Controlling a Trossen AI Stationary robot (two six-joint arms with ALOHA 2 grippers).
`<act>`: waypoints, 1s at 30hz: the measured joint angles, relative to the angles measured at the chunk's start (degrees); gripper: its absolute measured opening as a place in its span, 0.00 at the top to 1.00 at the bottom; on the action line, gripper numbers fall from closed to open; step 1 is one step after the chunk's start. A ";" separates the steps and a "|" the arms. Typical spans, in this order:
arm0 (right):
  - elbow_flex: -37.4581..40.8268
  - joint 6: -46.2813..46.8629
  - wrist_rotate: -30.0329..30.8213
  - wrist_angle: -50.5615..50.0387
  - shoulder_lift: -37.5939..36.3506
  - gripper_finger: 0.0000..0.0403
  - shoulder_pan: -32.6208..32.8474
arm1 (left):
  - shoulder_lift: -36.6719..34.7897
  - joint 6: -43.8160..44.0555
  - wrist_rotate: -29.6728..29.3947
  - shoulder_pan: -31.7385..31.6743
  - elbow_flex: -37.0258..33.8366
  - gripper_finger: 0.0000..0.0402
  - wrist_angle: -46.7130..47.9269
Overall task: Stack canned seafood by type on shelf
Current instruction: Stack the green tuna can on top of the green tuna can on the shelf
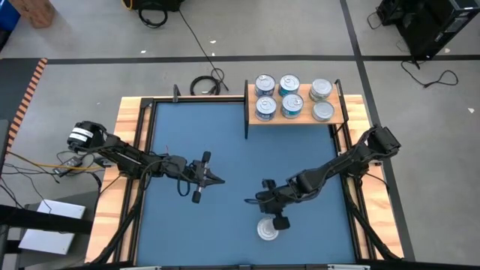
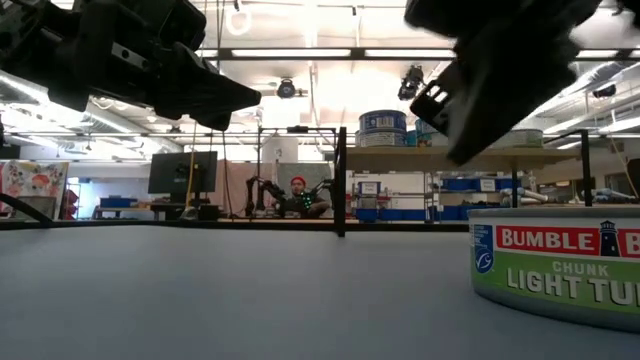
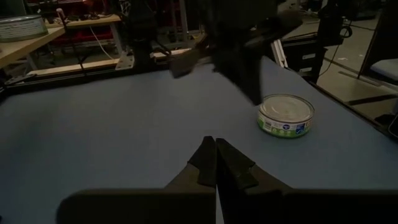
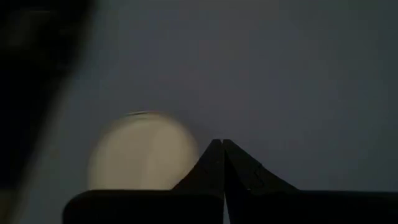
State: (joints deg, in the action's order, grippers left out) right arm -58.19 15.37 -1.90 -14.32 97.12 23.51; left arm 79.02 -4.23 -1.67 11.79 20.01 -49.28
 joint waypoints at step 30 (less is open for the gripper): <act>3.45 2.47 -4.28 0.92 -0.44 0.99 0.27 | 0.00 0.39 -0.07 -0.02 -0.02 1.00 1.20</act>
State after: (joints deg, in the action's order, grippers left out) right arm -54.74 17.85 -6.17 -13.40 96.68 23.78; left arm 79.02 -3.84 -1.74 11.77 19.99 -48.07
